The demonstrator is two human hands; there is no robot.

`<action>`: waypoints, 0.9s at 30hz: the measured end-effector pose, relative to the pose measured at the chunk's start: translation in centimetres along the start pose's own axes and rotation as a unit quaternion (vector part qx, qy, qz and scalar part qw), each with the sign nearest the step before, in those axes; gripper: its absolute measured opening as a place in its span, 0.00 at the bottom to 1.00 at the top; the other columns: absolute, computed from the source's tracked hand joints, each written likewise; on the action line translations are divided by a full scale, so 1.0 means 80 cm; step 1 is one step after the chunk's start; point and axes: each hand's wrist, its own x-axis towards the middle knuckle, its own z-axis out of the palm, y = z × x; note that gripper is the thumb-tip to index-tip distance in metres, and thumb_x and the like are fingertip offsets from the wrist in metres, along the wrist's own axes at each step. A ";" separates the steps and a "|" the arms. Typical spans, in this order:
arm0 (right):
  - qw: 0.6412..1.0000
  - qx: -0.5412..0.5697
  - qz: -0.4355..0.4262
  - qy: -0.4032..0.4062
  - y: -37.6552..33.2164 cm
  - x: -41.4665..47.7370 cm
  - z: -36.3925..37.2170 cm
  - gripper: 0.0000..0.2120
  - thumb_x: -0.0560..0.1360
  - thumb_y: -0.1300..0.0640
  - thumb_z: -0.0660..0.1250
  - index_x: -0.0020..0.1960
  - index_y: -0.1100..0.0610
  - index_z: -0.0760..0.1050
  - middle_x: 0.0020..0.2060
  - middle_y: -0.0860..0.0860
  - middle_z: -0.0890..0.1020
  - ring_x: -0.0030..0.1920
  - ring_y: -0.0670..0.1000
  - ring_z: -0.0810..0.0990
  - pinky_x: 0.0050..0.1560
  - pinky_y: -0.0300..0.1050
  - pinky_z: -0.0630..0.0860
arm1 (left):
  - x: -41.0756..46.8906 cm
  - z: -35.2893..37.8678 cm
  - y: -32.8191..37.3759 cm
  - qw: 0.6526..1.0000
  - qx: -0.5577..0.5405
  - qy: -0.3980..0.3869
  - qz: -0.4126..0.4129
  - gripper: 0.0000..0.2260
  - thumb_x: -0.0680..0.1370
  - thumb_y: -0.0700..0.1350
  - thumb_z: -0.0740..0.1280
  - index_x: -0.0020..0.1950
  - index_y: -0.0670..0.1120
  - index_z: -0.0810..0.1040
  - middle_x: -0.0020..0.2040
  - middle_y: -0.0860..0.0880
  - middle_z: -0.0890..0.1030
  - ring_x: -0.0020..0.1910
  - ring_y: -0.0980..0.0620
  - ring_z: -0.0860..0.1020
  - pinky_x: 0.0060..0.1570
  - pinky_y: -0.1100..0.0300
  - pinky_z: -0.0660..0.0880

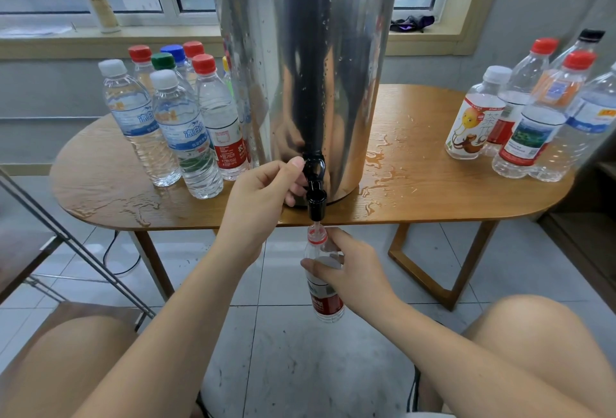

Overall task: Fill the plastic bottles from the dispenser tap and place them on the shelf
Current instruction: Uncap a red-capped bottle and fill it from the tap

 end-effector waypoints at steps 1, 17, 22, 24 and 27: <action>1.000 0.000 0.000 0.000 0.000 0.001 0.000 0.26 0.76 0.36 0.76 0.70 0.42 0.76 0.60 0.40 0.82 0.60 0.45 0.79 0.62 0.46 0.79 | 0.000 0.000 0.000 1.000 0.000 -0.001 -0.001 0.17 0.86 0.55 0.69 0.46 0.44 0.87 0.40 0.48 0.83 0.39 0.54 0.76 0.38 0.65 0.71; 1.000 -0.010 0.005 0.000 -0.003 0.000 0.000 0.28 0.76 0.36 0.76 0.72 0.42 0.76 0.65 0.41 0.82 0.62 0.46 0.79 0.65 0.50 0.81 | 0.000 0.000 0.000 1.000 0.003 -0.006 -0.001 0.17 0.86 0.56 0.69 0.46 0.45 0.86 0.40 0.47 0.82 0.38 0.54 0.76 0.39 0.63 0.70; 1.000 -0.013 0.001 0.000 -0.002 0.000 -0.001 0.27 0.76 0.36 0.76 0.71 0.43 0.76 0.64 0.41 0.83 0.62 0.46 0.79 0.65 0.50 0.81 | -0.001 -0.001 0.001 1.000 0.006 -0.005 -0.002 0.17 0.86 0.56 0.68 0.47 0.45 0.87 0.40 0.47 0.82 0.38 0.54 0.76 0.40 0.61 0.70; 1.000 -0.017 0.002 0.000 -0.002 0.001 -0.001 0.28 0.76 0.35 0.76 0.71 0.44 0.76 0.64 0.41 0.83 0.62 0.46 0.80 0.65 0.51 0.81 | -0.002 -0.001 0.002 1.000 0.005 -0.003 -0.003 0.17 0.86 0.56 0.68 0.47 0.45 0.87 0.39 0.47 0.82 0.38 0.54 0.76 0.40 0.62 0.71; 1.000 -0.015 0.000 0.003 -0.002 0.000 0.000 0.28 0.76 0.36 0.76 0.71 0.44 0.76 0.64 0.42 0.83 0.62 0.46 0.79 0.64 0.50 0.80 | -0.003 0.000 0.003 1.000 0.005 0.000 -0.004 0.17 0.86 0.55 0.68 0.46 0.46 0.87 0.39 0.47 0.83 0.37 0.54 0.76 0.40 0.62 0.71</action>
